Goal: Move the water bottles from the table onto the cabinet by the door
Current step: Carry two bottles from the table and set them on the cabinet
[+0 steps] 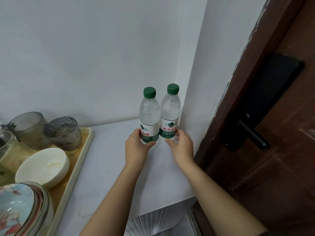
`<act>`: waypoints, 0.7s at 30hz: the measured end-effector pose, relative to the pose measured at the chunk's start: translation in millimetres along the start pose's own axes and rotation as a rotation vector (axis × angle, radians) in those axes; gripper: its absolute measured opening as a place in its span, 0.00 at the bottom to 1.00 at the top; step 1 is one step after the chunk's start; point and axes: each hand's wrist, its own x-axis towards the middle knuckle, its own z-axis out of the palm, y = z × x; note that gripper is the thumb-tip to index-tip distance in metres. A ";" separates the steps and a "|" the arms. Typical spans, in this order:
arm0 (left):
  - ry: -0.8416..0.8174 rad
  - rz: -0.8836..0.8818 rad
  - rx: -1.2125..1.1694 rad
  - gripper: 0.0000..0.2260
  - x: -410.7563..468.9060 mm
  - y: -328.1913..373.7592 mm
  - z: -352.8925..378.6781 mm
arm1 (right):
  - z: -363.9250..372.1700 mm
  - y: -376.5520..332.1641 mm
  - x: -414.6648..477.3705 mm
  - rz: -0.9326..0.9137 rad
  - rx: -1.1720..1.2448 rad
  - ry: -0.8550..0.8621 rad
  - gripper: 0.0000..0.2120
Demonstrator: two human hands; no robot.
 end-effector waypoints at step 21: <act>-0.075 -0.024 0.145 0.20 102.0 14.8 34.9 | 13.8 -42.0 88.8 0.095 -0.586 -0.187 0.15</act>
